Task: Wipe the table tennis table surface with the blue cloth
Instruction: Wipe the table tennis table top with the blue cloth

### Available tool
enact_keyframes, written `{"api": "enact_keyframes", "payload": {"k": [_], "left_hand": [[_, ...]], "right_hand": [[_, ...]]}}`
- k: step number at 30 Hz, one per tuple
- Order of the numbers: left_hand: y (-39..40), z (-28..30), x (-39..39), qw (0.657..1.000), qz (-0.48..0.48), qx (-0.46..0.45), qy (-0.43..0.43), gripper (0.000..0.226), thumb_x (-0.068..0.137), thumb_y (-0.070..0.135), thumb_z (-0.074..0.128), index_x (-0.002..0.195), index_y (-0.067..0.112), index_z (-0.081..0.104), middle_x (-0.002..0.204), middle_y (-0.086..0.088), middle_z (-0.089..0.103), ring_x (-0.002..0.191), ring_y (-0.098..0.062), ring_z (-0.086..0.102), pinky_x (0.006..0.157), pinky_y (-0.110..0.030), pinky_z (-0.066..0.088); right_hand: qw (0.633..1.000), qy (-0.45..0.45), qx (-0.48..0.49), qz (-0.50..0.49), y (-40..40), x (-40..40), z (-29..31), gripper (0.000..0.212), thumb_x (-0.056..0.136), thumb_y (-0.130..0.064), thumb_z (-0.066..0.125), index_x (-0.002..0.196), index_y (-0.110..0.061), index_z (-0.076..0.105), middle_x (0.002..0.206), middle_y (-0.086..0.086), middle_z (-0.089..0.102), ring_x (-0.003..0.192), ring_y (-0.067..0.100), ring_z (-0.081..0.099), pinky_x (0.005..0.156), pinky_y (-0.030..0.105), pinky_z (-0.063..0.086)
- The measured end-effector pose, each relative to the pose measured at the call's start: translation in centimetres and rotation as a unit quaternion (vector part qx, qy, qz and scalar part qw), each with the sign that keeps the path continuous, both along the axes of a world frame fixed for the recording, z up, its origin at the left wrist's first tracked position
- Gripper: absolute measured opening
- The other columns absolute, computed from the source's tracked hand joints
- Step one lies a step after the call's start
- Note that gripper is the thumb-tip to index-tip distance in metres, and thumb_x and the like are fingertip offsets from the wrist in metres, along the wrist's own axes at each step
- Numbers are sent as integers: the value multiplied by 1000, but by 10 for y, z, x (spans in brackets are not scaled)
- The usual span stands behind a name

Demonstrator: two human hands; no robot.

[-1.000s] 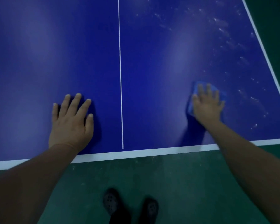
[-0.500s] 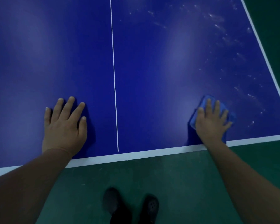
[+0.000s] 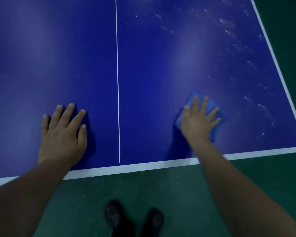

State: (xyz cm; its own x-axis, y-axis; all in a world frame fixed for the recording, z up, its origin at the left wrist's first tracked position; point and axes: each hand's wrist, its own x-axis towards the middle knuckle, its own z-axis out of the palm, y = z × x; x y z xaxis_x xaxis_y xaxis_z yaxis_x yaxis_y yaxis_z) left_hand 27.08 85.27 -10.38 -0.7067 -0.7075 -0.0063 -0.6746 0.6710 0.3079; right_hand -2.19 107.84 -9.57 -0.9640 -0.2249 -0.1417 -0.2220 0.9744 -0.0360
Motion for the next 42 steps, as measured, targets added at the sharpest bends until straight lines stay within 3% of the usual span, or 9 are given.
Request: {"api": "enact_keyframes", "payload": {"k": [2, 5, 9, 14, 19, 25, 29, 37, 42], "left_hand": [[1, 0, 0, 1000, 1, -1, 1, 60, 98, 40, 24, 147, 16, 49, 157, -12, 38, 149, -33, 22, 121, -52, 7], [1, -2, 1, 1000, 4, -6, 5, 60, 98, 40, 24, 146, 16, 49, 156, -12, 39, 149, -32, 23, 121, -52, 8], [-1, -2, 1, 1000, -3, -7, 7, 59, 99, 40, 23, 146, 17, 50, 156, -11, 40, 149, -32, 24, 121, -53, 9], [-3, -3, 2, 1000, -4, -1, -1, 58, 100, 41, 22, 147, 20, 48, 158, -7, 38, 150, -29, 22, 123, -53, 9], [-3, -3, 3, 1000, -8, 4, -10, 56, 101, 40, 23, 148, 21, 47, 158, -5, 37, 151, -28, 22, 122, -54, 12], [-5, 2, -1, 1000, 1, -17, 12, 52, 96, 36, 33, 136, 16, 60, 145, -9, 53, 139, -33, 41, 116, -54, 23], [-34, 9, -37, 994, 75, -22, 81, 47, 91, 32, 39, 124, 9, 64, 125, -9, 62, 122, -30, 52, 112, -53, 33], [-145, 4, -185, 993, 93, -32, 70, 57, 94, 38, 34, 140, 9, 52, 153, -12, 44, 146, -31, 32, 121, -51, 14], [-175, -7, -227, 995, 94, -19, 16, 64, 96, 45, 28, 152, 15, 38, 162, -8, 28, 152, -26, 16, 122, -49, 2]], "right_hand": [[983, 40, -27, 177, -35, 61, -6, 59, 101, -51, 25, 156, -31, 23, 165, 2, 17, 148, 47, 13, 114, 70, 11], [888, -5, -21, 458, -56, 120, -8, 58, 100, -55, 26, 154, -35, 27, 164, -4, 22, 150, 38, 16, 115, 61, 19], [938, 60, 0, 341, -68, 24, -5, 60, 97, -57, 27, 152, -33, 36, 161, -1, 31, 142, 40, 33, 104, 57, 36], [986, -10, 0, 168, -86, -20, 3, 60, 103, -54, 21, 158, -37, 7, 167, -8, -2, 151, 36, -2, 118, 63, 3], [927, 7, 12, 374, -124, 52, -4, 62, 99, -56, 17, 157, -33, 19, 166, -4, 14, 151, 38, 8, 116, 65, 4], [871, -9, 10, 491, -155, 25, 1, 58, 101, -55, 19, 156, -36, 22, 165, -7, 17, 152, 33, 8, 119, 62, 7], [849, -9, -3, 529, -205, -4, 0, 57, 101, -56, 15, 156, -41, 15, 165, -9, 12, 153, 31, 3, 120, 59, 0], [820, -1, -32, 571, -333, -102, -5, 58, 100, -57, 14, 156, -41, 17, 166, -9, 12, 153, 29, 4, 120, 59, 1], [859, 18, -8, 512, -430, -211, -3, 73, 88, -62, 0, 156, -41, 12, 166, -8, 8, 152, 31, 5, 119, 60, 4]]}}
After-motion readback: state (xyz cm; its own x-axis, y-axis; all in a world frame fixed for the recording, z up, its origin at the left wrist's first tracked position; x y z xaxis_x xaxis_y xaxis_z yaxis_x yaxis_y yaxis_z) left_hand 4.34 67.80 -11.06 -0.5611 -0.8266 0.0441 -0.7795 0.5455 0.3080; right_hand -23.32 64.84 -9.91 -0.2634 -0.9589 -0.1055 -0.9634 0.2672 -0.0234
